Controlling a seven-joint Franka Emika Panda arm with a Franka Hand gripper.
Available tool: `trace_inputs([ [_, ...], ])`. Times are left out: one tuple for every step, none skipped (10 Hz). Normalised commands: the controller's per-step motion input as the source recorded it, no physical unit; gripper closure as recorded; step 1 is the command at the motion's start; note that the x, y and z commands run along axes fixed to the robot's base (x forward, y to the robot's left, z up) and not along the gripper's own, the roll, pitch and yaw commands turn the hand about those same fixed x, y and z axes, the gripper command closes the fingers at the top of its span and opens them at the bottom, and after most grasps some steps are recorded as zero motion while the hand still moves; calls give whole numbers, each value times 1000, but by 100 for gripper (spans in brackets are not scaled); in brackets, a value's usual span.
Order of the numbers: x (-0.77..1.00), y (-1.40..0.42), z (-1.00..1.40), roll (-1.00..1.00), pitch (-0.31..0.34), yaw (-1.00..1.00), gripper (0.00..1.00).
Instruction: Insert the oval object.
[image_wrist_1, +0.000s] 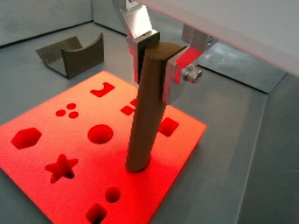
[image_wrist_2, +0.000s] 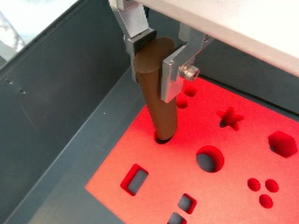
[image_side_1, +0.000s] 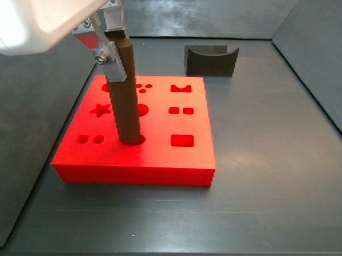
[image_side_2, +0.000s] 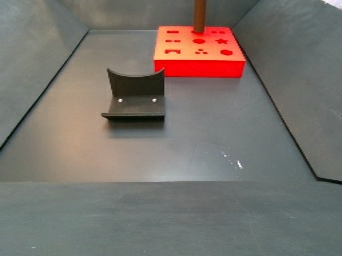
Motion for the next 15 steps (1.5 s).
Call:
trace_inputs([
  [0,114,-211,0,-19,223,100],
  [0,37,-206,0,-31,297,100],
  [0,0,-169,17,-36,346,100],
  [40,-66,-89,64,-17,377,100],
  [54,-57,-66,81,-10,414,100],
  [94,-40,-54,76,-13,437,100],
  [0,-17,-106,51,-4,371,100],
  [0,0,0,17,0,0,100],
  [243,-169,66,7,0,-37,100],
  [223,-60,397,-57,-161,-20,100],
  [0,0,426,-117,-244,0,100],
  [-6,0,51,-6,-21,0,100],
  [-9,0,11,0,-67,0,100],
  [-100,-23,0,0,-156,0,100],
  [-63,0,0,-3,-183,-20,100],
])
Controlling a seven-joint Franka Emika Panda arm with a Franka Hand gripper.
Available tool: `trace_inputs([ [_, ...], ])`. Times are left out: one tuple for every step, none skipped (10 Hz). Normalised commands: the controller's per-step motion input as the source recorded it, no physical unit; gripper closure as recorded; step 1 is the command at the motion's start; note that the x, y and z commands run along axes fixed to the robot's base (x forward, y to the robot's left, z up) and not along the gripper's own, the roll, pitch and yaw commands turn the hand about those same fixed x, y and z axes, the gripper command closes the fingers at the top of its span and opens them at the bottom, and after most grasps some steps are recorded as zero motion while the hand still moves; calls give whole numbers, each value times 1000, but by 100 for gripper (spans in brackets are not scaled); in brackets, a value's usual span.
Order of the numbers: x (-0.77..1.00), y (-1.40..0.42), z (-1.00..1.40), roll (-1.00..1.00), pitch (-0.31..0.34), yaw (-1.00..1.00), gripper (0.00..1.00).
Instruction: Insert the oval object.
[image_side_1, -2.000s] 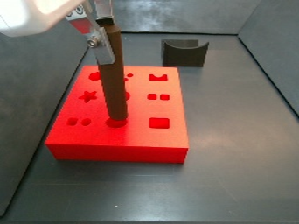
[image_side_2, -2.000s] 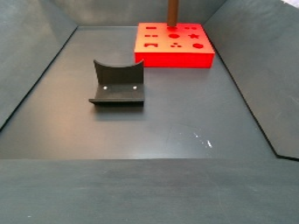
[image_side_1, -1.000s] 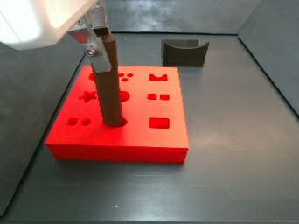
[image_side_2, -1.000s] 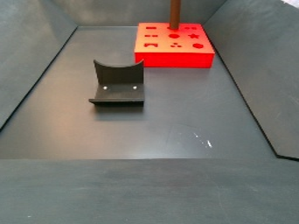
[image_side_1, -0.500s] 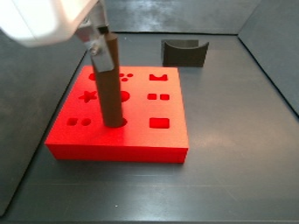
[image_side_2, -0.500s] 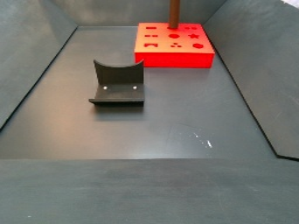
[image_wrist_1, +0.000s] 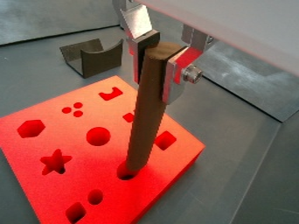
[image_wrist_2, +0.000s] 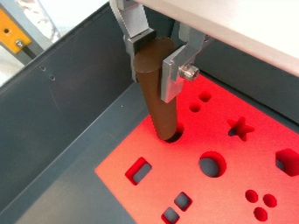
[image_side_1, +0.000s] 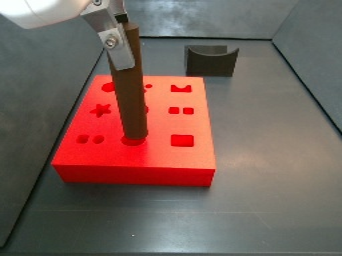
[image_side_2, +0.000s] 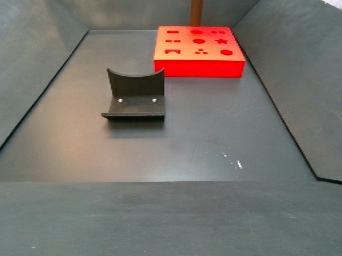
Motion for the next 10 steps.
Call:
trace_inputs([
  [0,-40,-114,14,-177,-54,100],
  [0,0,-126,103,-113,-94,100],
  [0,0,-97,146,-33,-123,100],
  [17,0,-140,167,0,-154,100],
  [0,0,-143,174,0,-160,100],
  [43,0,-80,171,3,-194,100],
  [17,0,-51,114,3,-137,100],
  [151,-46,-89,71,0,-94,100],
  [260,-34,-163,23,-20,-120,100],
  [191,-37,-209,30,-20,-77,100],
])
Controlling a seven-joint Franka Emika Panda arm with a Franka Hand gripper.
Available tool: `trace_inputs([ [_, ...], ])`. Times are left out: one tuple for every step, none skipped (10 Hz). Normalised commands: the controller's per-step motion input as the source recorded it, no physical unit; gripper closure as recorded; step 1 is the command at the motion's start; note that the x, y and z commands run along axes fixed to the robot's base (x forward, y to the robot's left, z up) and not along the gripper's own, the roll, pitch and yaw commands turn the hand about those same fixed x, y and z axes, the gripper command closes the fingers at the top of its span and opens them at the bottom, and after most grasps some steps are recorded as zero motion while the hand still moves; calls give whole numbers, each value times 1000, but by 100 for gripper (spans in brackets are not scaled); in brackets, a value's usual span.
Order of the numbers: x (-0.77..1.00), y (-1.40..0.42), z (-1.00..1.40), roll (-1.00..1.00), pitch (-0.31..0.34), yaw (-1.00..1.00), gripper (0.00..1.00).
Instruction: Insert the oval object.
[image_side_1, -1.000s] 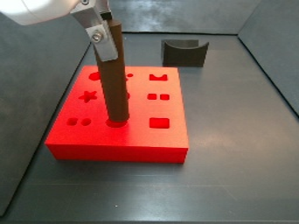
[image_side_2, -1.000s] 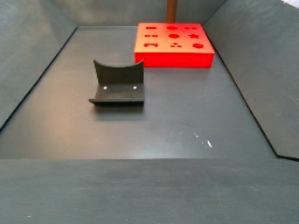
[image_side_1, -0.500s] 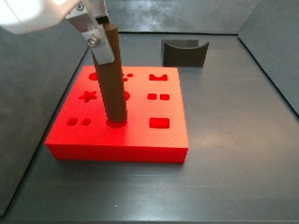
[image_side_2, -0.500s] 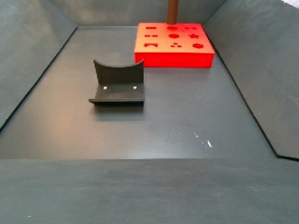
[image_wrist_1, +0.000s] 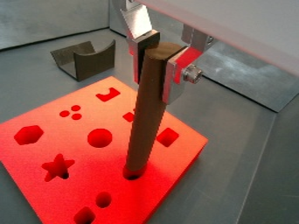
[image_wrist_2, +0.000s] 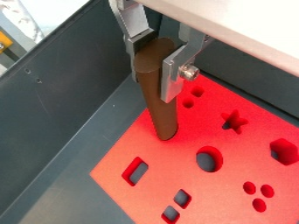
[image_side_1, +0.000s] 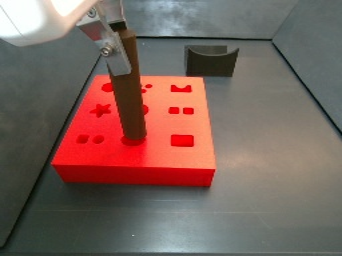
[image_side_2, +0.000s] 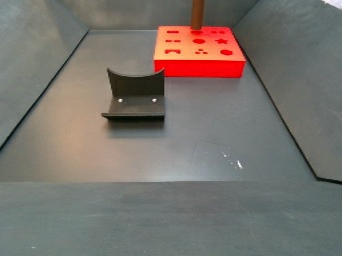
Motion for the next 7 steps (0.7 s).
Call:
trace_inputs([
  [186,-11,-274,13,-37,-51,100],
  [154,-29,-334,51,-23,-54,100],
  [37,-20,-397,86,0,-20,100],
  [-151,-6,-226,39,-19,-69,100],
  [-326,0,-94,-16,-120,-63,100],
  [-454,151,-149,-107,-154,-86,100],
  [-391,43,-137,-81,-107,-9,100],
])
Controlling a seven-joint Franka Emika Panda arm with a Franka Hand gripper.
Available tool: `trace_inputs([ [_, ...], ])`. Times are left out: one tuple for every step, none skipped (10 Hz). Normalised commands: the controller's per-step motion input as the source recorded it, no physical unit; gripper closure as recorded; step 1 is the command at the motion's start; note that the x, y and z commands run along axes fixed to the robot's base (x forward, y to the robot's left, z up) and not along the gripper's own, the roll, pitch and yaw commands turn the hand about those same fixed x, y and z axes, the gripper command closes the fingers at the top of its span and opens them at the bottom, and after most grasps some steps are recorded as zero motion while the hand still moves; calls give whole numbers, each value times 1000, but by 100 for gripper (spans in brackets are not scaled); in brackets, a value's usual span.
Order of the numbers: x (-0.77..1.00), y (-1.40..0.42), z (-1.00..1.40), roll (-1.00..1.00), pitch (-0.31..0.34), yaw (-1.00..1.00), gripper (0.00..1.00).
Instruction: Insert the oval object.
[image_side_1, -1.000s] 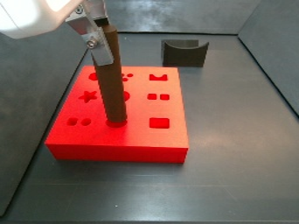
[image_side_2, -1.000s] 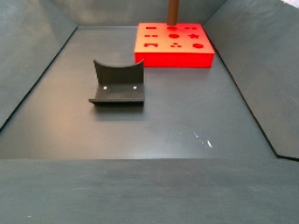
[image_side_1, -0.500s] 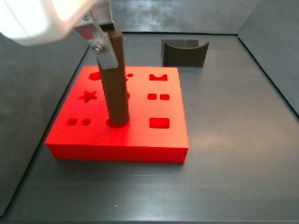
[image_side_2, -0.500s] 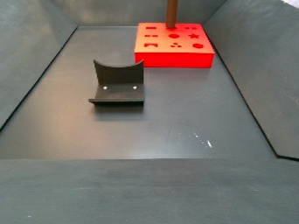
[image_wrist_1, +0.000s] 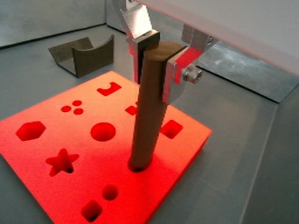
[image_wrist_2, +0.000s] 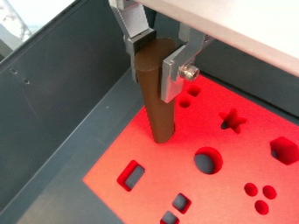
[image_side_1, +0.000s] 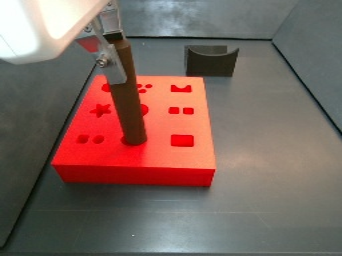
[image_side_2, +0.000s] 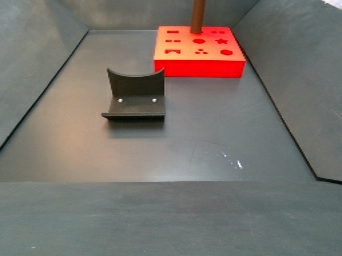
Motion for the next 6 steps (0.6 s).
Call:
trace_inputs([
  [-206,0,-140,-37,-79,0,100],
  [0,-43,-177,29,0,46,100],
  [0,-246,-94,166,26,34,100],
  [-11,-146,171,163,11,0,100],
  [-11,-97,451,144,20,0,100],
  [0,9,0,0,11,0,100],
])
